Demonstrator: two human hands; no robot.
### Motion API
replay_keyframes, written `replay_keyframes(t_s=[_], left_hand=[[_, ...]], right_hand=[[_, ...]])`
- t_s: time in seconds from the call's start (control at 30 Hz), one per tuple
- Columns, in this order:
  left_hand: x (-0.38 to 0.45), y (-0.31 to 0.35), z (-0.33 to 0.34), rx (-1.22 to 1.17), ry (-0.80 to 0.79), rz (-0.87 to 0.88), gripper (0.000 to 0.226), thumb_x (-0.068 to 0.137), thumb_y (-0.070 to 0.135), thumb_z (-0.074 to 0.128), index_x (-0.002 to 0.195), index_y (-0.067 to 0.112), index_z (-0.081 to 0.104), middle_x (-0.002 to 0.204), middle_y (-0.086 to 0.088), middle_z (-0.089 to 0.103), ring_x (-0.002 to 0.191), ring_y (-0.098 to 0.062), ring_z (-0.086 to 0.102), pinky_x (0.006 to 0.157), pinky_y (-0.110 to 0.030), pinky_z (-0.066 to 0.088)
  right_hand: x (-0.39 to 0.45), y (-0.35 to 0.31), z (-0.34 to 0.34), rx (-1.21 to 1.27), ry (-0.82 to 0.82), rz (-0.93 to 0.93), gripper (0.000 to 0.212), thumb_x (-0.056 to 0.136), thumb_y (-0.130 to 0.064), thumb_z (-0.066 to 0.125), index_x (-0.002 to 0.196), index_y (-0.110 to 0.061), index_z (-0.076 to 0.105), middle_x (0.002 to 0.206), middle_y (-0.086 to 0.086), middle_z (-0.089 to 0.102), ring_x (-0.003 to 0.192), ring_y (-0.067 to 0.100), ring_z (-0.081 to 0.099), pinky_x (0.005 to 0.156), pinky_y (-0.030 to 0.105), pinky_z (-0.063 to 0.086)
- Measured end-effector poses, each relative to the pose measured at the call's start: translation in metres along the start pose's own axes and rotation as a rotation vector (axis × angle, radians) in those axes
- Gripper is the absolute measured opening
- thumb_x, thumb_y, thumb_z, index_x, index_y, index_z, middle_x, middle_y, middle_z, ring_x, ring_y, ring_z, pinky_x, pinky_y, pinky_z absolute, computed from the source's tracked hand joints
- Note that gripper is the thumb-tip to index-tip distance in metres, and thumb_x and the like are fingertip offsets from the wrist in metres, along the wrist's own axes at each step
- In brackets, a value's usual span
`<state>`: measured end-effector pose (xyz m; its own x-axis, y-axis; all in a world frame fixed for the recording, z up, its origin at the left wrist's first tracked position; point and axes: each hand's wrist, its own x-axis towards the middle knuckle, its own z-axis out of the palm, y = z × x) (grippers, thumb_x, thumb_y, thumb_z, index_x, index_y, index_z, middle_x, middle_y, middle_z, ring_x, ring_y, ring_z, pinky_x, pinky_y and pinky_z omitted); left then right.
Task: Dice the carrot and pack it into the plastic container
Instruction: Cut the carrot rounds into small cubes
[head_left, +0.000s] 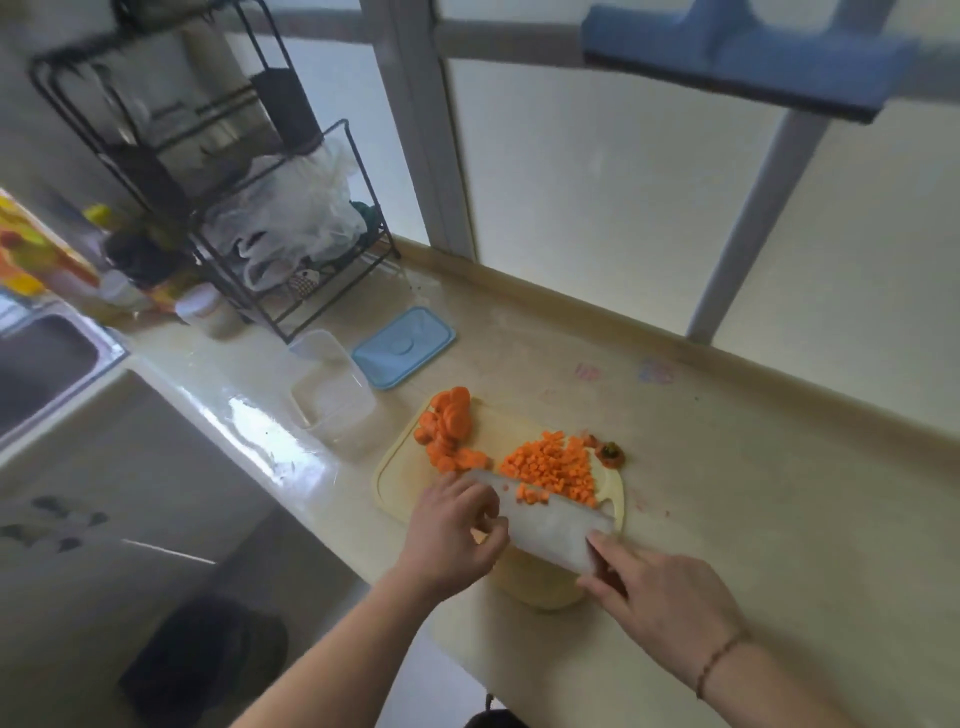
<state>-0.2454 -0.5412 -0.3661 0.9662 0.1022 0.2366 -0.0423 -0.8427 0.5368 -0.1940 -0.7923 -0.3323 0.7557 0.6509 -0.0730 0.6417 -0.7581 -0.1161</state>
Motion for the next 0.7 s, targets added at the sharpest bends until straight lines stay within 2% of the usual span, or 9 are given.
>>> replay_keyframes(t_s=[0.07, 0.2, 0.33, 0.5, 0.57, 0.63, 0.7], left_hand=[[0.008, 0.005, 0.004, 0.105, -0.138, 0.003, 0.024, 0.08, 0.044, 0.062, 0.069, 0.026, 0.051, 0.067, 0.012, 0.051, 0.071, -0.014, 0.047, 0.067, -0.031, 0.04], [0.03, 0.016, 0.011, 0.187, -0.24, -0.034, 0.037, 0.086, 0.057, 0.044, 0.072, 0.025, 0.054, 0.075, 0.002, 0.062, 0.08, -0.025, 0.058, 0.069, -0.033, 0.038], [0.049, 0.019, 0.02, 0.13, -0.261, -0.077, 0.033, 0.096, 0.041, 0.055, 0.078, 0.013, 0.059, 0.081, -0.006, 0.063, 0.081, -0.028, 0.059, 0.07, -0.038, 0.047], [0.073, 0.007, 0.025, 0.003, -0.316, -0.066, 0.025, 0.101, 0.026, 0.055, 0.093, 0.005, 0.066, 0.095, -0.012, 0.063, 0.091, -0.029, 0.059, 0.075, -0.036, 0.046], [0.078, -0.007, 0.016, -0.025, -0.295, 0.042, 0.02, 0.1, 0.02, 0.055, 0.096, 0.006, 0.069, 0.095, -0.01, 0.065, 0.09, -0.028, 0.06, 0.077, -0.039, 0.051], [0.085, -0.036, 0.006, 0.06, -0.209, 0.193, 0.013, 0.092, 0.01, 0.062, 0.095, 0.009, 0.074, 0.092, -0.007, 0.07, 0.085, -0.028, 0.062, 0.075, -0.041, 0.054], [0.092, -0.065, -0.007, 0.166, -0.233, 0.287, 0.02, 0.085, 0.005, 0.07, 0.103, 0.013, 0.076, 0.099, -0.005, 0.074, 0.094, -0.03, 0.064, 0.083, -0.044, 0.053]], right_hand=[[0.0, -0.002, -0.002, -0.045, 0.025, -0.022, 0.059, 0.089, -0.066, 0.022, 0.098, -0.032, 0.069, 0.047, -0.002, 0.059, 0.034, 0.014, 0.052, 0.029, 0.026, 0.028], [0.004, -0.007, -0.001, -0.085, 0.096, -0.037, 0.052, 0.081, -0.062, 0.032, 0.091, -0.029, 0.071, 0.042, 0.001, 0.054, 0.03, 0.016, 0.049, 0.027, 0.025, 0.028], [0.01, -0.017, 0.0, -0.118, 0.087, -0.004, 0.054, 0.079, -0.062, 0.031, 0.09, -0.029, 0.072, 0.039, 0.002, 0.051, 0.028, 0.019, 0.047, 0.031, 0.023, 0.02], [0.013, -0.024, 0.003, -0.154, 0.122, 0.034, 0.058, 0.082, -0.063, 0.031, 0.091, -0.026, 0.074, 0.04, 0.006, 0.052, 0.026, 0.022, 0.047, 0.027, 0.025, 0.031], [0.009, -0.027, 0.005, -0.138, 0.161, 0.047, 0.069, 0.091, -0.066, 0.018, 0.091, -0.027, 0.075, 0.039, 0.005, 0.052, 0.027, 0.022, 0.047, 0.027, 0.026, 0.033], [0.003, -0.032, 0.006, -0.112, 0.191, 0.083, 0.079, 0.093, -0.068, 0.008, 0.091, -0.028, 0.076, 0.04, 0.005, 0.054, 0.028, 0.021, 0.05, 0.027, 0.026, 0.035], [-0.005, -0.038, 0.003, -0.084, 0.19, 0.139, 0.08, 0.091, -0.071, 0.007, 0.09, -0.031, 0.076, 0.042, 0.003, 0.057, 0.029, 0.016, 0.052, 0.025, 0.026, 0.035]])
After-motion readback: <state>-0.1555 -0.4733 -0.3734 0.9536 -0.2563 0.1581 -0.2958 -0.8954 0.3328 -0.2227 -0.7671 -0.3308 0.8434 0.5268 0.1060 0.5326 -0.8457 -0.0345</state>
